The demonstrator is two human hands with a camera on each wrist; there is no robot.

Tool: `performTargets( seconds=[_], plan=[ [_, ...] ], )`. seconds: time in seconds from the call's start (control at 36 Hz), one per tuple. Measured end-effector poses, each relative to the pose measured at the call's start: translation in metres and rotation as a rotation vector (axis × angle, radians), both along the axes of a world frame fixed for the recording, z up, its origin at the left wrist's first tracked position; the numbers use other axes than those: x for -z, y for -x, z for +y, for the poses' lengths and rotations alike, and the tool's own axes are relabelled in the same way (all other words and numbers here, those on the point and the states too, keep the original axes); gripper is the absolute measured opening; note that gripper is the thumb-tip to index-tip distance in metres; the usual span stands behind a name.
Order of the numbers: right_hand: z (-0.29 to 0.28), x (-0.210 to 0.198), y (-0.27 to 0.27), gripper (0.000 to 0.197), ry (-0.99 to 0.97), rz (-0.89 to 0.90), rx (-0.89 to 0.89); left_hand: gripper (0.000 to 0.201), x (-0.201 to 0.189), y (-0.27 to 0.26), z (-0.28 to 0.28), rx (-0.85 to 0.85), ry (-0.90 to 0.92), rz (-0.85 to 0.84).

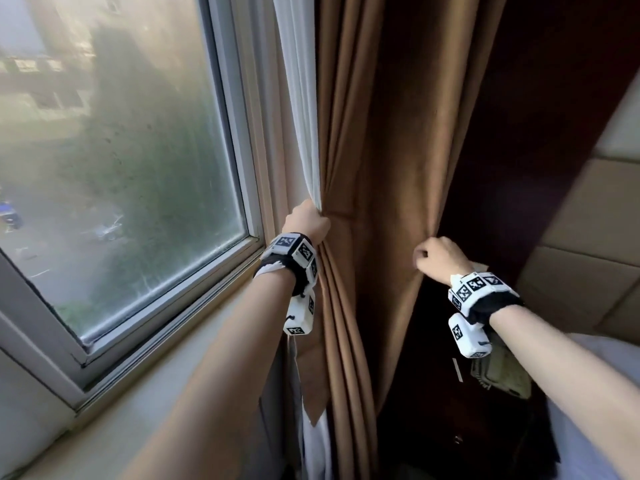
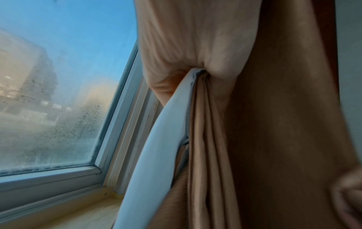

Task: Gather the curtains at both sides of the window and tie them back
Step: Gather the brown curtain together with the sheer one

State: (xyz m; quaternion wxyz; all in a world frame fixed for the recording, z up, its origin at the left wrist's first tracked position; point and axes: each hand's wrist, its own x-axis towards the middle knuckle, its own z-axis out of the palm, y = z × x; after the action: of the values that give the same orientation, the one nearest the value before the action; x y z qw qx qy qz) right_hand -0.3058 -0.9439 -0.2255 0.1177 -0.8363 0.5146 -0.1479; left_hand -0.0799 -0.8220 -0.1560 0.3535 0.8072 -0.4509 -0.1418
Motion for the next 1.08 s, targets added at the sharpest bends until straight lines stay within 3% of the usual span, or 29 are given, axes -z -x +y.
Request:
performTargets(
  seconds=[0.14, 0.22, 0.39, 0.58, 0.75, 0.81, 0.86, 0.92, 1.0, 1.08],
  plan=[
    [0.034, 0.011, 0.019, 0.035, 0.126, -0.062, 0.043, 0.035, 0.003, 0.004, -0.006, 0.029, 0.008, -0.021],
    [0.06, 0.013, 0.018, 0.032, 0.166, -0.069, 0.0, 0.036, 0.004, 0.01, -0.008, 0.063, 0.015, -0.041],
    [0.091, 0.012, -0.025, 0.031, 0.114, -0.051, -0.138, 0.032, 0.006, 0.021, -0.009, 0.146, -0.005, -0.094],
    [0.102, 0.008, -0.07, 0.028, 0.077, -0.086, -0.137, 0.021, 0.004, 0.026, 0.002, 0.223, -0.028, -0.108],
    [0.103, 0.002, -0.089, 0.031, 0.223, 0.101, -0.225, 0.061, 0.005, 0.021, 0.006, 0.331, -0.05, -0.101],
    [0.106, 0.002, -0.091, 0.033, 0.283, 0.18, -0.261, 0.085, 0.005, 0.019, 0.006, 0.357, -0.051, -0.053],
    [0.109, 0.002, -0.094, 0.035, 0.328, 0.241, -0.304, 0.113, 0.008, 0.016, 0.002, 0.346, -0.059, -0.031],
    [0.112, 0.0, -0.098, 0.034, 0.361, 0.263, -0.352, 0.12, 0.01, 0.015, -0.002, 0.291, -0.068, -0.038],
    [0.114, -0.004, -0.103, 0.03, 0.371, 0.289, -0.43, 0.099, 0.007, 0.018, -0.001, 0.227, -0.041, -0.088],
    [0.115, -0.004, -0.105, 0.023, 0.372, 0.352, -0.502, 0.059, 0.008, 0.015, -0.006, 0.204, -0.046, -0.138]
  ],
)
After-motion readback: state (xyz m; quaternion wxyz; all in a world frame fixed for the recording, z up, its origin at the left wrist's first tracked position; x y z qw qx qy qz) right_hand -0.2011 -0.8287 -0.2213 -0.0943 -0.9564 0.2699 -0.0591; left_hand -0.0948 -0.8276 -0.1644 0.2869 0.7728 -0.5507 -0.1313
